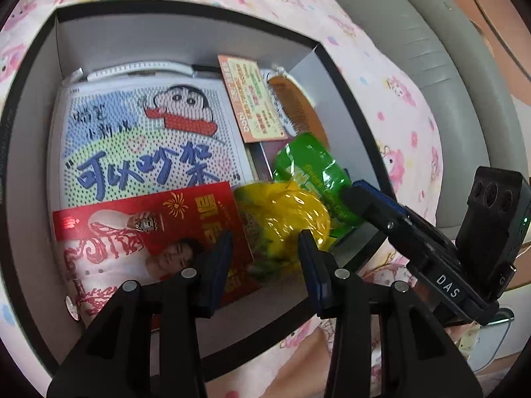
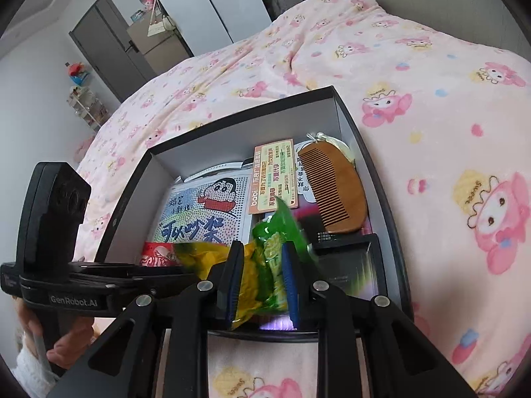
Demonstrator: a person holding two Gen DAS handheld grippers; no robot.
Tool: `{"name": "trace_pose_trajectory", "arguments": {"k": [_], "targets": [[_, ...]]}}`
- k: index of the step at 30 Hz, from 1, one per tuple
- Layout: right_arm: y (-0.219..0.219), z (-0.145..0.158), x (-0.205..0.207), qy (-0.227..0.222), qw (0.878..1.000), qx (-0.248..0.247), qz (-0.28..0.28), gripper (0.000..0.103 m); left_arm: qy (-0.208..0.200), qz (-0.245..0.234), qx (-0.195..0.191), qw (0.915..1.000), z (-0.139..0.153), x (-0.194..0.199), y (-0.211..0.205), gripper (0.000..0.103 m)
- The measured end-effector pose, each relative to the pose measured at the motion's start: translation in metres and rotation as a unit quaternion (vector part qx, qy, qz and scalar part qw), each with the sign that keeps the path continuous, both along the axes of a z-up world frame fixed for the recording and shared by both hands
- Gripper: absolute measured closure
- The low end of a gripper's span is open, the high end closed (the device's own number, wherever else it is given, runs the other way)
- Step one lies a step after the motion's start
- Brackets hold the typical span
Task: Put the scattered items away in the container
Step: 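Open both grippers to release the candy bag inside the box, then lift both grippers out of the box and move toward the beige strap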
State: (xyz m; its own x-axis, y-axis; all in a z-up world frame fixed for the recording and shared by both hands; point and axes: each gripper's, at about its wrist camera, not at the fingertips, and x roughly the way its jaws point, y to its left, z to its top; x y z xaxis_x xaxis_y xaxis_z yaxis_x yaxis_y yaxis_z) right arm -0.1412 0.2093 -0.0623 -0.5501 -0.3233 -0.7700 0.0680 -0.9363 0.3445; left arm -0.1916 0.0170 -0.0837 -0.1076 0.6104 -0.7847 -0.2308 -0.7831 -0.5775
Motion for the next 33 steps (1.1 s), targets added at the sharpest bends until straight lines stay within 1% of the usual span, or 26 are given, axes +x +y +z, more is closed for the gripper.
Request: {"name": "trace_pose_trajectory", "arguments": {"k": [1,3,5,7,9,11,12,13,15,17,21,26,29,32,33], "targets": [[0.0,0.001,0.001,0.0,1.0,0.003,-0.002,0.082,0.008,0.0,-0.003,1.0,0.004,0.002,-0.001,0.06],[0.0,0.006,0.006,0.003,1.0,0.016,-0.011,0.082,0.03,0.003,-0.017,0.9994,0.014,0.008,-0.004,0.054],[0.0,0.01,0.013,0.006,0.999,0.027,-0.021,0.079,0.059,0.008,-0.035,0.9976,0.025,0.019,-0.007,0.054],[0.0,0.013,0.021,0.005,0.999,0.034,-0.03,0.073,0.079,0.011,-0.05,0.9955,0.032,0.029,-0.01,0.053],[-0.001,0.016,0.03,0.005,0.999,0.038,-0.036,0.071,0.103,0.012,-0.056,0.993,0.039,0.047,-0.017,0.053],[-0.002,0.022,0.044,0.015,0.998,0.043,-0.041,0.066,0.123,0.013,-0.046,0.9912,0.049,0.062,-0.018,0.052],[-0.004,0.026,0.052,0.02,0.998,0.048,-0.043,0.061,0.13,0.016,-0.035,0.9908,0.052,0.07,-0.025,0.051],[-0.004,0.029,0.058,0.02,0.997,0.051,-0.045,0.058,0.135,0.019,-0.02,0.9904,0.052,0.075,-0.02,0.051],[-0.006,0.035,0.073,0.026,0.997,0.049,-0.046,0.058,0.143,0.025,0.009,0.9893,0.053,0.084,-0.012,0.051],[-0.008,0.041,0.09,0.031,0.997,0.046,-0.044,0.058,0.153,0.026,0.027,0.9875,0.055,0.098,-0.01,0.051],[-0.011,0.045,0.118,0.032,0.998,0.043,-0.038,0.058,0.157,0.025,0.036,0.9866,0.053,0.116,-0.001,0.051],[-0.017,0.046,0.138,0.027,0.999,0.031,-0.028,0.058,0.158,0.029,0.041,0.9862,0.06,0.137,-0.003,0.051],[-0.023,0.051,0.146,0.034,0.999,0.026,-0.017,0.058,0.174,0.036,0.035,0.9834,0.071,0.155,-0.008,0.051],[-0.034,0.059,0.153,0.044,0.999,0.026,-0.002,0.058,0.193,0.057,0.027,0.9793,0.078,0.171,-0.019,0.045],[-0.037,0.061,0.155,0.047,0.999,0.024,0.004,0.058,0.195,0.059,0.026,0.9787,0.08,0.176,-0.023,0.045]]}}
